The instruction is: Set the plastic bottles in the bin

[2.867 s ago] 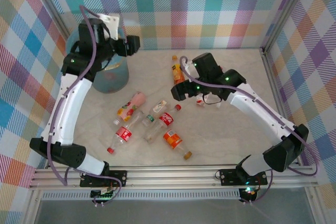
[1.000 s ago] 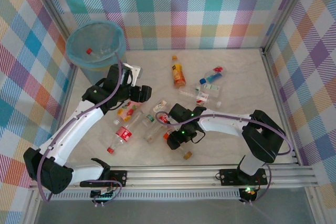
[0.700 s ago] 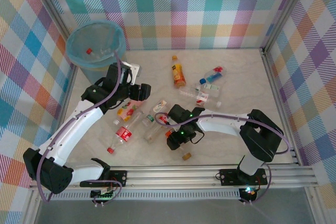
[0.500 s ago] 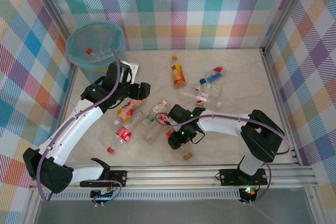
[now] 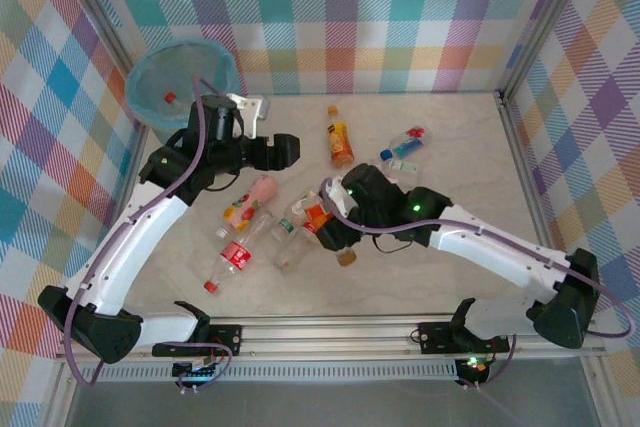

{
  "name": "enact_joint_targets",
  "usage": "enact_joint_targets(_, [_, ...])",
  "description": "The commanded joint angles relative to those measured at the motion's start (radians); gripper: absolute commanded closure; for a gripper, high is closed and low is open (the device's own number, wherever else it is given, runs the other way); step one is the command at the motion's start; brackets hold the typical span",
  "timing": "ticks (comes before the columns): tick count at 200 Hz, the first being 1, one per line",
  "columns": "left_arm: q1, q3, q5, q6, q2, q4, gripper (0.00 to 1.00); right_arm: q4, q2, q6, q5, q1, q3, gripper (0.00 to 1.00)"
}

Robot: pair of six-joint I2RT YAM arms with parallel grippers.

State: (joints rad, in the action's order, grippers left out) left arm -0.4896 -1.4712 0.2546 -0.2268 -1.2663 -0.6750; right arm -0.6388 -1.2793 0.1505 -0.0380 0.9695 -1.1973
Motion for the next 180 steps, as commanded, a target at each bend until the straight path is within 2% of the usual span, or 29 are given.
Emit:
enact_joint_targets(1, [-0.007,-0.044,0.197,-0.059,0.026,0.05,0.1,0.084,0.034,-0.109,0.033,-0.001,-0.061,0.44])
enact_joint_targets(27, [-0.006,-0.027,0.285,-0.101,0.051,0.104,0.02,0.172,0.047,-0.15,0.029,0.0,-0.087,0.44])
enact_joint_targets(94, [-0.007,0.008,0.458,-0.159,0.029,0.152,0.02,0.331,0.075,-0.154,0.051,-0.002,-0.07,0.46])
enact_joint_targets(150, [-0.007,0.03,0.536,-0.149,0.016,0.167,0.05,0.36,0.068,-0.156,0.082,-0.001,-0.088,0.45])
enact_joint_targets(180, [-0.007,0.035,0.535,-0.133,0.018,0.161,0.03,0.38,0.065,-0.145,0.083,-0.003,-0.093,0.45])
